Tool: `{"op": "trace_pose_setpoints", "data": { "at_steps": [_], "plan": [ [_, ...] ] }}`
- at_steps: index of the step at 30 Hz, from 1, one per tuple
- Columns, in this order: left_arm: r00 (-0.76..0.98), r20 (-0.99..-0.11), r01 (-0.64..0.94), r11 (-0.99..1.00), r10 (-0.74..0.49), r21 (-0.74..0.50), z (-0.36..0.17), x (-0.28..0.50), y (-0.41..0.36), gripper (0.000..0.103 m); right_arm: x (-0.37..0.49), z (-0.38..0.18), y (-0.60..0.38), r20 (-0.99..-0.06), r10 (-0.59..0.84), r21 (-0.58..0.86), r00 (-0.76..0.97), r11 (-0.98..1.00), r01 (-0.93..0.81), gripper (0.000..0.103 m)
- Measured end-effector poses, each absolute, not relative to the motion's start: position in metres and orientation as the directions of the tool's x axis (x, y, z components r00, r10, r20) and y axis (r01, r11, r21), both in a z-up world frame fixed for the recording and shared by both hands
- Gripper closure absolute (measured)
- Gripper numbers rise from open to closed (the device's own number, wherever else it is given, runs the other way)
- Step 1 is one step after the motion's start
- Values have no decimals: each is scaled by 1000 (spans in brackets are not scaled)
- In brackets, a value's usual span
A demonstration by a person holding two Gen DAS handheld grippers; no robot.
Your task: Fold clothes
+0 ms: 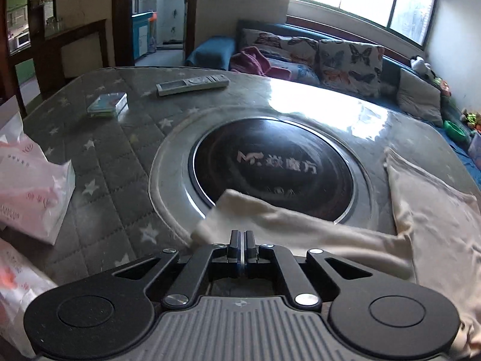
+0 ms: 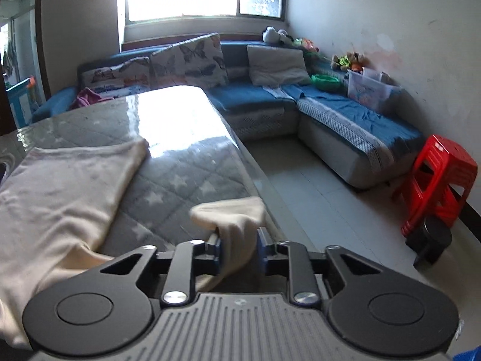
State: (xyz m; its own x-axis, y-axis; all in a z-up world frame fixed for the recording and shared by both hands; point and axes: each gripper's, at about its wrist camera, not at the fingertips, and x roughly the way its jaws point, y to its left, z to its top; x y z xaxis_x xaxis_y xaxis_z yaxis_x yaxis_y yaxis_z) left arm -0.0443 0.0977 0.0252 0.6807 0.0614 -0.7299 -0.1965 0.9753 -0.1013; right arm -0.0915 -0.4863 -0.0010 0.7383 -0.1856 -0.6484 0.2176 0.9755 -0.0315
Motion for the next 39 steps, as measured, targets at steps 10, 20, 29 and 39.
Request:
{"op": "trace_pose_setpoints", "data": {
  "at_steps": [10, 20, 29, 39],
  "plan": [
    [702, -706, 22, 994, -89, -104, 31, -29, 24, 91, -109, 11, -507, -630, -281, -75, 724, 950, 304, 60],
    [686, -711, 135, 987, -153, -83, 30, 16, -35, 77, -110, 4, -532, -635, -440, -155, 635, 878, 453, 53],
    [674, -725, 156, 987, -140, -46, 15, 72, -64, 77, -77, 15, -493, -663, -160, -26, 731, 981, 191, 57],
    [677, -728, 173, 985, -104, 21, -4, 126, -85, 63, 23, 5, -420, -713, 109, 55, 693, 994, -99, 65]
  ]
}}
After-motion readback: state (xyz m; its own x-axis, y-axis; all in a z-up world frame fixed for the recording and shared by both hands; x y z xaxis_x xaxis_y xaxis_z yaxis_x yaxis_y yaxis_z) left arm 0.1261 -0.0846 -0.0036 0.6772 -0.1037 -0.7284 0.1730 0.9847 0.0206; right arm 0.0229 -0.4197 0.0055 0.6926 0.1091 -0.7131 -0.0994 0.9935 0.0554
